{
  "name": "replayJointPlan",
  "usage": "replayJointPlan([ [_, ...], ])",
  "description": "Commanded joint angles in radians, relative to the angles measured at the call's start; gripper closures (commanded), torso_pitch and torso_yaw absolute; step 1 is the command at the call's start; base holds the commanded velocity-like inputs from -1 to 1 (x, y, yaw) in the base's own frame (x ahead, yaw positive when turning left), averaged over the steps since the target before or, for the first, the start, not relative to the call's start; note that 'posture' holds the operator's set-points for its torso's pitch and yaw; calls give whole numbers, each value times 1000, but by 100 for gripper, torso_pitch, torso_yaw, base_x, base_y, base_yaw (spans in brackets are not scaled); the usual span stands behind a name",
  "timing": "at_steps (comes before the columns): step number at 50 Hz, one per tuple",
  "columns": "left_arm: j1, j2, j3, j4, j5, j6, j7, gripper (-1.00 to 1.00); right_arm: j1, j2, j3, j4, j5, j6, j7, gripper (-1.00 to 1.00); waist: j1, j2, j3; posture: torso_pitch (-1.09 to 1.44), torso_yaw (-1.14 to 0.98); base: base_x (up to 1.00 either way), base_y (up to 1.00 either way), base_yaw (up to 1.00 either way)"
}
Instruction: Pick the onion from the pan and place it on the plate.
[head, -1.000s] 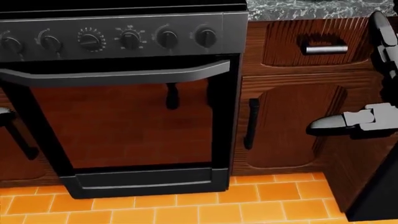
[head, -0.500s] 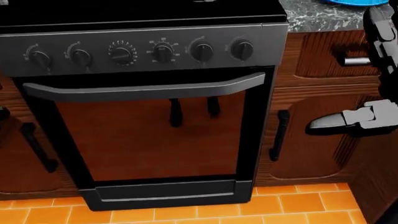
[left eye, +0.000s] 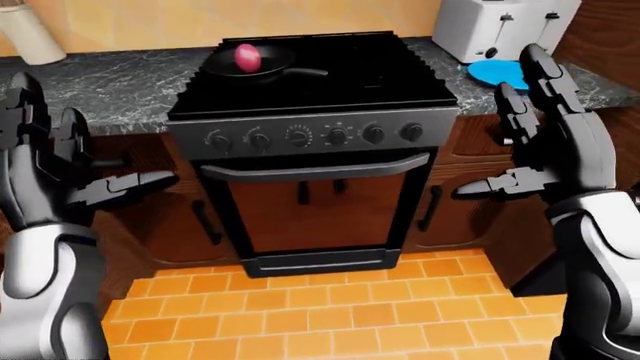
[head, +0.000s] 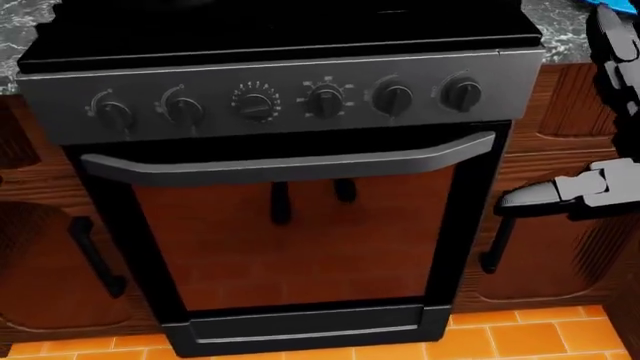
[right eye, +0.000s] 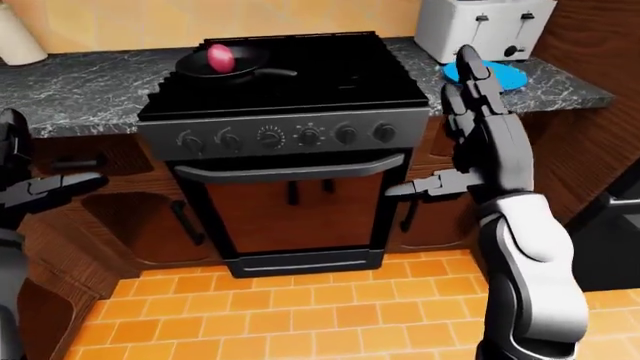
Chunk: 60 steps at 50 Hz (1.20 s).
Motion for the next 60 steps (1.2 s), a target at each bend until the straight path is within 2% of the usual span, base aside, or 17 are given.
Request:
replayJointPlan([
  [1, -28, 15, 0, -41, -5, -31, -7, -100, -32, -19, -27, -38, -3, -35, -10, -100, -5, -5, -18, 0, 0, 20, 30, 0],
  [7, -28, 20, 5, -50, -10, -23, -6, -100, -39, -25, -30, -47, 4, -27, -12, -100, 1, -63, -5, 0, 0, 23, 29, 0],
  [10, -27, 20, 6, -53, -11, -22, -6, -100, -39, -27, -31, -43, 5, -31, -10, -100, 2, -119, -21, 0, 0, 28, 24, 0],
  [11, -27, 20, 6, -53, -11, -22, -6, -100, -38, -27, -31, -42, 5, -32, -10, -100, -11, -74, -11, 0, 0, 29, 23, 0],
  [14, -29, 25, 10, -65, -18, -10, -3, -100, -38, -27, -31, -45, 7, -30, -11, -100, -12, -98, -18, 0, 0, 30, 23, 0],
  [18, -30, 29, 16, -72, -23, -4, -2, -100, -39, -29, -32, -51, 9, -27, -11, -100, -20, -60, -7, 0, 0, 30, 23, 0],
  [20, -32, 32, 20, -77, -27, 1, 0, -100, -43, -31, -33, -50, 11, -24, -12, -100, -26, -27, -4, 0, 0, 30, 23, 0],
  [22, -30, 34, 22, -82, -30, 4, 1, -100, -44, -33, -34, -49, 12, -25, -11, -100, -27, 47, -30, 0, 0, 31, 23, 0],
  [32, -36, 43, 28, -96, -45, 19, 10, -100, -55, -44, -38, -58, 25, -12, -18, -100, 7, -38, -4, 0, 0, 30, 23, 0],
  [36, -40, 46, 28, -96, -48, 20, 13, -100, -61, -47, -36, -59, 28, -9, -20, -100, 13, -110, -20, 0, 0, 31, 22, 0],
  [37, -39, 46, 29, -96, -50, 20, 14, -100, -62, -47, -37, -60, 29, -8, -21, -100, 4, -80, -16, 0, 0, 31, 22, 0],
  [39, -38, 45, 28, -94, -49, 17, 13, -100, -59, -47, -38, -62, 31, -8, -20, -100, 0, -97, -9, 0, 0, 31, 22, 0],
  [44, -35, 46, 31, -97, -51, 18, 13, -100, -59, -48, -38, -62, 31, -8, -22, -100, -17, -67, -11, 0, 0, 31, 22, 0],
  [47, -37, 49, 33, -102, -55, 22, 16, -100, -66, -52, -40, -63, 35, -2, -24, -100, -26, -22, -7, 0, 0, 31, 22, 0],
  [49, -37, 51, 36, -108, -60, 27, 17, -100, -68, -56, -43, -63, 37, -1, -25, -100, -25, 50, -34, 0, 0, 31, 23, 0],
  [52, -37, 54, 37, -112, -61, 28, 19, -100, -69, -60, -48, -54, 40, -6, -25, -100, -9, 31, -4, 0, 0, 31, 22, 0],
  [60, -34, 52, 37, -110, -58, 23, 18, -100, -71, -65, -46, -56, 44, -5, -30, -100, 10, -43, -7, 0, 0, 31, 22, 0],
])
